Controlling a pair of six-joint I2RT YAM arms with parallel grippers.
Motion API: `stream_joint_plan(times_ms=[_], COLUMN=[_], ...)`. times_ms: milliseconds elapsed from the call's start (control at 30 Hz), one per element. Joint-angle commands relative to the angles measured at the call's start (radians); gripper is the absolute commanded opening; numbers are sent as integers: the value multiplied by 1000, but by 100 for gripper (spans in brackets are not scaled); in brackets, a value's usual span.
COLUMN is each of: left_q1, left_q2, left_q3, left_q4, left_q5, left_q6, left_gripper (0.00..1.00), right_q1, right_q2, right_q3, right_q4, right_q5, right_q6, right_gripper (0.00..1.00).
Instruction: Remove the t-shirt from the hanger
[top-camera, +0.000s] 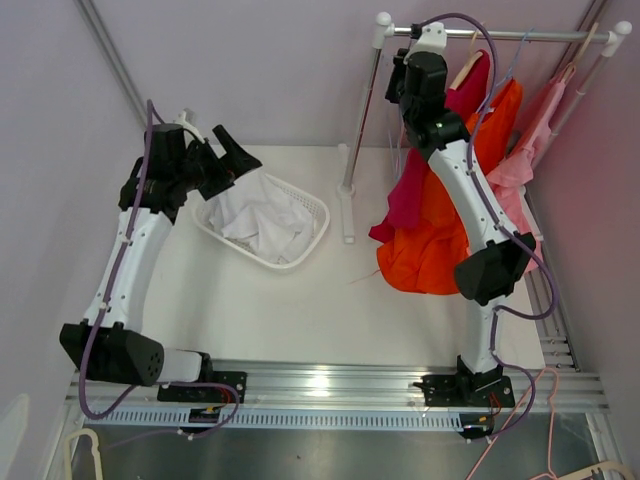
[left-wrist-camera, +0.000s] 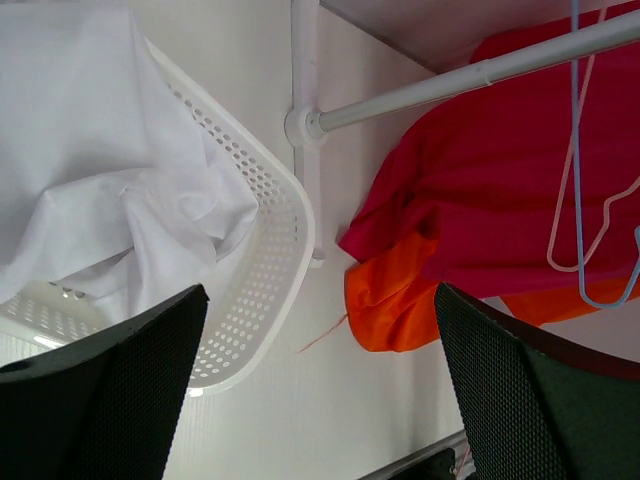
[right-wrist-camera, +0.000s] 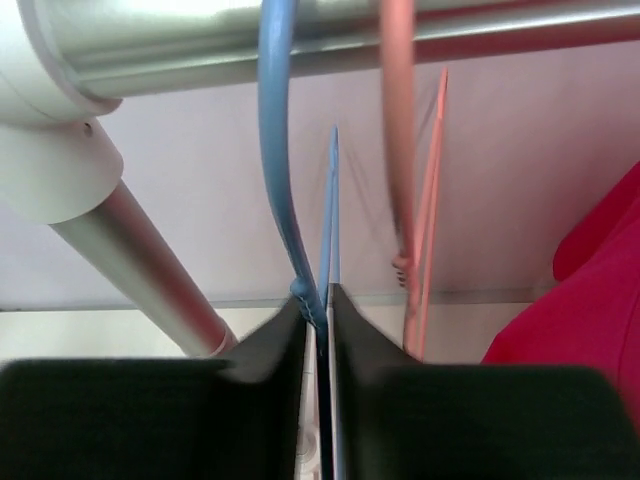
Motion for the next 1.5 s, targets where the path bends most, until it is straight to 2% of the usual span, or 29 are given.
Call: stream_joint_plan(times_ms=[0,100,167,300,467,567,600,733,833,1000,1200,1267,1367,1400,1467], left_q1=[4,3,-6,-42,-71,-92,-98,-144,-186,-217,-221,-226,-233,-235,-238], left_q2=[-26,-54,-68,-100,-104,-118,-123,-143,-151,-160,-184,-206,-232,-229,-221], left_q3=[36,41,46,55,75,75,76,59,64,84,66,15,-8,-7,-2], left_q4=[-48,-57,-61,-60,-58,-52,-51,-28,-20,-40,-31,21,55,52,49], left_q5=[-29,-43,-60,-152,-229,-263,-269,-278,-302,-358,-405,-407,-404,-405,-405], left_q6=[30,45,60,103,143,154,159,181,209,234,261,261,266,271,272], left_gripper=[100,99,99,100,99,100,99,99,100,100,100,100,100,99,99], right_q1=[-5,-5,-5,-3,-5,-8,-9,-32,-44,-127,-170,-184,-193,-193,-193], right_q2=[-62,-108,-147,-268,-337,-372,-369,-317,-271,-158,-78,-59,-10,0,10], right_q3=[3,-43,-80,-138,-78,-50,-22,72,89,187,213,225,268,273,270], right_q4=[-18,-24,-9,-25,-143,-197,-231,-347,-363,-433,-368,-341,-335,-332,-317], right_q5=[-6,3,15,4,-8,38,99,168,204,67,10,9,32,49,52], right_q6=[2,12,12,11,32,37,43,42,38,120,134,140,143,140,134], right_gripper=[26,54,55,56,55,55,55,54,53,51,51,51,46,41,37])
